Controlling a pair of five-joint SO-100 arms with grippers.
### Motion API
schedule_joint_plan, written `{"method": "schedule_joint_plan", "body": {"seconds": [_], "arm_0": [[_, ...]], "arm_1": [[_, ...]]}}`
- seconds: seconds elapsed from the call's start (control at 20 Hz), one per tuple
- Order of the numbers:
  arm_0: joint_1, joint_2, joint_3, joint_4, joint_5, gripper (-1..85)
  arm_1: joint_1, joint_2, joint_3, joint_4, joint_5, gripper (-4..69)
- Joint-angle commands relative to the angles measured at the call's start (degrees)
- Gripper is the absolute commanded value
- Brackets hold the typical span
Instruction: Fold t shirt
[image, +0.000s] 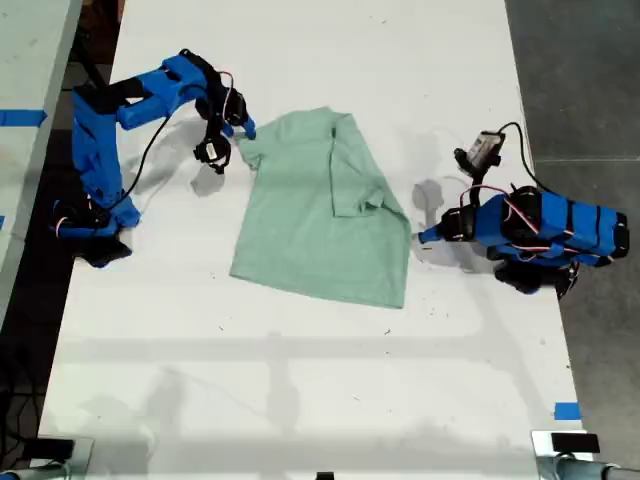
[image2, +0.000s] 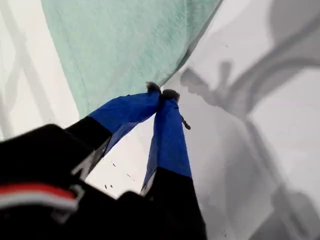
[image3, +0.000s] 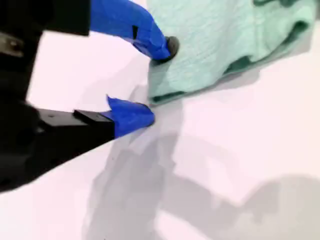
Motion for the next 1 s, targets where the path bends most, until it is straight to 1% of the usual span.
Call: {"method": "schedule_joint_plan", "body": {"seconds": [0.0,0.05,0.2,0.35,0.45,0.5,0.55,0.6,0.7,0.8,0.95], "arm_0": [[-0.97,-2.99,-6.24,0.88,1.76,11.5],[-0.97,-4.83,-8.61,2.55,2.29,-0.1],[-0.09,-5.36,-10.37,5.45,2.11,-0.1],[-3.6,0.26,-9.93,9.67,-1.23,-0.1],[-4.83,4.48,-12.74,11.95,-1.76,-0.1],[-4.57,4.92,-17.31,15.03,-2.02,-0.1],[-3.52,4.83,-22.06,17.93,-2.2,-0.1],[-1.93,4.83,-24.96,18.98,-2.81,-0.1],[1.76,4.48,-26.28,19.16,-4.31,-0.1],[7.03,3.52,-26.37,18.19,-7.21,-0.1],[17.05,2.46,-27.25,14.15,-12.83,-0.1]], "arm_1": [[0.18,0.44,3.34,-2.02,-0.88,1.3],[0.18,0.44,3.34,-2.02,-0.97,1.4],[0.35,0.44,3.34,-2.02,-0.97,1.4],[0.09,0.44,3.34,-1.93,-0.88,1.4],[0.09,0.44,3.34,-1.93,-0.88,1.4],[0.09,0.44,3.34,-1.93,-0.88,1.4],[0.18,0.44,3.34,-1.93,-0.88,1.4],[0.18,0.44,3.34,-1.93,-0.88,1.4],[0.18,0.44,3.34,-1.93,-0.88,1.4],[0.18,0.44,3.34,-1.93,-0.88,1.4],[0.18,0.44,3.34,-1.93,-0.88,1.4]]}}
